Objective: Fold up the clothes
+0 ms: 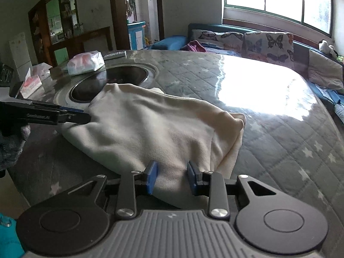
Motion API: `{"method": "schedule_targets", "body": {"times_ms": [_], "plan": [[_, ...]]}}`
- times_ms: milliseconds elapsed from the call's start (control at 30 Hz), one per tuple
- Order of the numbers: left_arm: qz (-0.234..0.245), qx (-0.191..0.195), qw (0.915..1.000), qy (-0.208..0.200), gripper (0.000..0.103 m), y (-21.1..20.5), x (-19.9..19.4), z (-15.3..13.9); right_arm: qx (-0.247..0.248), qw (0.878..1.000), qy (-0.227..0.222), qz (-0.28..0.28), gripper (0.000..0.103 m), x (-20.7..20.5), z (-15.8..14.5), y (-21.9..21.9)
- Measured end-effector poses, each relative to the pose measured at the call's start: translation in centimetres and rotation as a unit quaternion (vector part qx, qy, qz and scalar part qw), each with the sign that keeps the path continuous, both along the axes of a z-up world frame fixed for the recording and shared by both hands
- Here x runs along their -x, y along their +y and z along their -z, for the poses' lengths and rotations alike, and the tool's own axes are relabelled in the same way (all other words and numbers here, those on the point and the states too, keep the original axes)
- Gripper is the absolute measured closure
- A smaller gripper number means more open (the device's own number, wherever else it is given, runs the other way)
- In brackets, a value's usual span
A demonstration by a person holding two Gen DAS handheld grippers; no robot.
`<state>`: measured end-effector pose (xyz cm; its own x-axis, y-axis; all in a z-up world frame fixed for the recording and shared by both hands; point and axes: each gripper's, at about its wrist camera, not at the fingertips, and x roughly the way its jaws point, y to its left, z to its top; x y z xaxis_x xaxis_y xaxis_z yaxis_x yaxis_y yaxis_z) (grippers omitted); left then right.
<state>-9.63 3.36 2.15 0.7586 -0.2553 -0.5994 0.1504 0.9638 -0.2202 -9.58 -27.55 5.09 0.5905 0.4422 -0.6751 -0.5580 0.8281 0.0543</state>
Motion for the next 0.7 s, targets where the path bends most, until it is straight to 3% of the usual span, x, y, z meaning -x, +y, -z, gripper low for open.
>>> {"method": "schedule_targets", "body": {"times_ms": [133,367,700], "plan": [[0.009,0.003,1.0,0.004,0.07,-0.1,0.4,-0.2,0.002,1.0,0.005,0.01,0.074,1.0,-0.3,-0.9],[0.003,-0.02,0.9994,-0.028,0.07,0.0,0.4,-1.9,-0.017,1.0,0.008,0.024,0.074,0.1,-1.7,-1.5],[0.046,-0.037,0.9976,-0.035,0.07,-3.1,-0.8,-1.5,-0.033,0.997,-0.003,0.064,0.074,-6.4,-1.1,-1.3]]}}
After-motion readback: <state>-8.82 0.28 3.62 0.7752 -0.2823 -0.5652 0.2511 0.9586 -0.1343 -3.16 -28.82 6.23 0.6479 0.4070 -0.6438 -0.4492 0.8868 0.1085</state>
